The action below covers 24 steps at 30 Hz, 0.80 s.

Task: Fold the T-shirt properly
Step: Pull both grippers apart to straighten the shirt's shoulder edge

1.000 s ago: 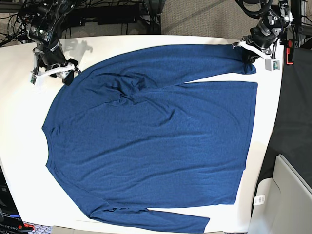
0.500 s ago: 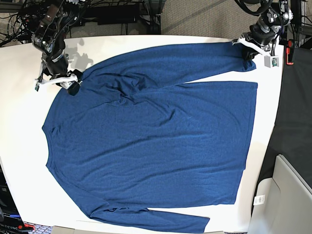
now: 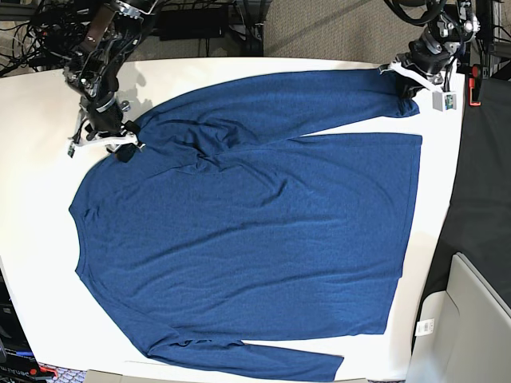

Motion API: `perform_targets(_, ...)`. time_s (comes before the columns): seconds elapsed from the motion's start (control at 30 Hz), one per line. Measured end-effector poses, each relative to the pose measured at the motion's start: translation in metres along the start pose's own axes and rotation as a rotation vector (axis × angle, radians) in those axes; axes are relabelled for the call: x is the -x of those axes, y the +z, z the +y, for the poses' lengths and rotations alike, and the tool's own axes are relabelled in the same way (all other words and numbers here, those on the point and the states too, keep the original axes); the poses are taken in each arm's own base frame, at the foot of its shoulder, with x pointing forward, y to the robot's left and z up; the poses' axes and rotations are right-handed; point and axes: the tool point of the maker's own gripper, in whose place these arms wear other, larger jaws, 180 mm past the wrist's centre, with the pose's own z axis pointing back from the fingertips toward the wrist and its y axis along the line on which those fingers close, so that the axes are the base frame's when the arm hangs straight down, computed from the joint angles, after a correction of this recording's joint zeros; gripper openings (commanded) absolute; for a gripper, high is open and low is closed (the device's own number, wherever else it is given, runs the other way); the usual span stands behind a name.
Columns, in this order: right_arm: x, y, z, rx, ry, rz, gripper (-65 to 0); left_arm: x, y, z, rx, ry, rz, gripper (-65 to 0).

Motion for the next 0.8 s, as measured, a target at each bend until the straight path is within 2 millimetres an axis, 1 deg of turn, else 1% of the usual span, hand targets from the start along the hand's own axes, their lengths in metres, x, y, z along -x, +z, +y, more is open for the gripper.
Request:
perform_targets(0.07, 0.003, 0.003, -0.004, 0.004, -0.004, 0.006, -63.9, 0.0, 0.0, 0.0, -0.001, -0.001, 0.0, -65.0)
perform_targets(0.1, 0.003, 0.008, -0.007, 0.007, -0.009, 0.01, -65.0, 0.001, 0.001, 0.0, -0.001, -0.001, 0.003, -65.0)
perform_targets(0.23, 0.007, 0.033, -0.03, 0.07, 0.043, 0.019, -64.8, 0.01, 0.004, 0.003, -0.008, 0.0, 0.024, -65.0)
perform_targets(0.33, 0.006, 0.047, -0.046, 0.116, 0.09, 0.028, -64.8, 0.016, 0.006, 0.004, -0.011, 0.001, 0.039, -65.0)
perform_targets(0.37, 0.009, 0.051, -0.049, 0.116, 0.098, 0.034, -64.8, 0.018, 0.007, 0.004, -0.011, 0.002, 0.042, -65.0)
perform_targets(0.5, 0.021, 0.064, -0.049, 0.045, 0.141, 0.07, -64.8, 0.03, 0.014, 0.01, -0.027, -0.005, 0.074, -65.0)
perform_targets(0.6, 0.021, 0.074, -0.062, 0.056, 0.117, 0.065, -64.8, 0.037, 0.019, 0.017, -0.034, -0.033, 0.103, -65.0)
perform_targets(0.63, 0.021, 0.077, -0.068, 0.069, 0.11, 0.063, -64.8, 0.036, 0.02, 0.019, -0.046, -0.031, 0.098, -65.0)
perform_targets(0.67, 0.019, 0.078, -0.069, 0.068, 0.097, 0.058, -64.8, 0.029, 0.02, 0.018, -0.04, -0.035, 0.065, -65.0)
perform_targets(0.73, 0.017, 0.079, -0.07, 0.069, 0.088, 0.054, -64.8, 0.014, 0.023, 0.009, -0.022, -0.05, 0.005, -65.0)
perform_targets(0.8, 0.01, 0.077, -0.068, 0.065, 0.082, 0.034, -64.8, -0.002, 0.026, 0.001, -0.002, -0.069, -0.049, -65.0)
